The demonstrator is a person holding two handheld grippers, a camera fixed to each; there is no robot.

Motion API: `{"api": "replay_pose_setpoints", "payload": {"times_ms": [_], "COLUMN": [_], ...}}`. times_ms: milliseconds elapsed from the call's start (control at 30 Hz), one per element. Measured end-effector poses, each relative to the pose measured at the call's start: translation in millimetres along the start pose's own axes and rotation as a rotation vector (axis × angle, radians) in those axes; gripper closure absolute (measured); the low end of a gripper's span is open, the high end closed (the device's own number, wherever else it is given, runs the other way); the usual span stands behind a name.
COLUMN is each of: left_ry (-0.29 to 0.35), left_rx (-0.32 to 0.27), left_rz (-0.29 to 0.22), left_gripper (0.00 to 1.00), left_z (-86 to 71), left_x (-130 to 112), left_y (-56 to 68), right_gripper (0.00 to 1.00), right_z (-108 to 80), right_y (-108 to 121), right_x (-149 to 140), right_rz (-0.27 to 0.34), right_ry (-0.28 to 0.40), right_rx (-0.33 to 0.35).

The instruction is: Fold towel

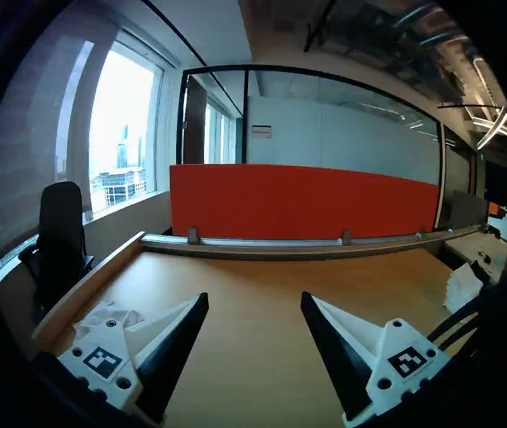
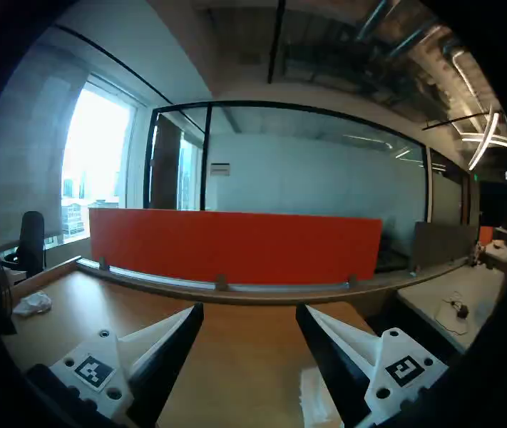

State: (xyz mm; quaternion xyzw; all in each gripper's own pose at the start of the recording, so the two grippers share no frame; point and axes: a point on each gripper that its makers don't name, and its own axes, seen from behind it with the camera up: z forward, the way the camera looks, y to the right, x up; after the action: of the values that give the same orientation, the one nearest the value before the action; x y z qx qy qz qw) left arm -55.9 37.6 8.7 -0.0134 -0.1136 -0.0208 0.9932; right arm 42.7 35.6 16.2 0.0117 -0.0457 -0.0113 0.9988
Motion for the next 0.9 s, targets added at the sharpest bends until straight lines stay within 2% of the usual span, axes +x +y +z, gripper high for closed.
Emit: {"api": "replay_pose_setpoints", "payload": {"times_ms": [267, 567, 900], "left_ry": [0.047, 0.100, 0.132], "left_rx": [0.009, 0.004, 0.001], "left_rz": [0.018, 0.051, 0.106], "left_gripper": [0.04, 0.04, 0.04], "left_z": [2.9, 5.7, 2.4], "left_x": [6.5, 10.8, -4.7], "left_y": [-6.3, -2.4, -4.2], "right_gripper": [0.00, 0.00, 0.00], "right_z": [3.0, 1.6, -0.3], "right_y": [-31.2, -60.1, -74.1], "right_x": [15.8, 27.2, 33.5], "right_rz": [-0.009, 0.008, -0.002], "right_ry": [0.018, 0.014, 0.001], "right_rx": [0.011, 0.034, 0.030]}}
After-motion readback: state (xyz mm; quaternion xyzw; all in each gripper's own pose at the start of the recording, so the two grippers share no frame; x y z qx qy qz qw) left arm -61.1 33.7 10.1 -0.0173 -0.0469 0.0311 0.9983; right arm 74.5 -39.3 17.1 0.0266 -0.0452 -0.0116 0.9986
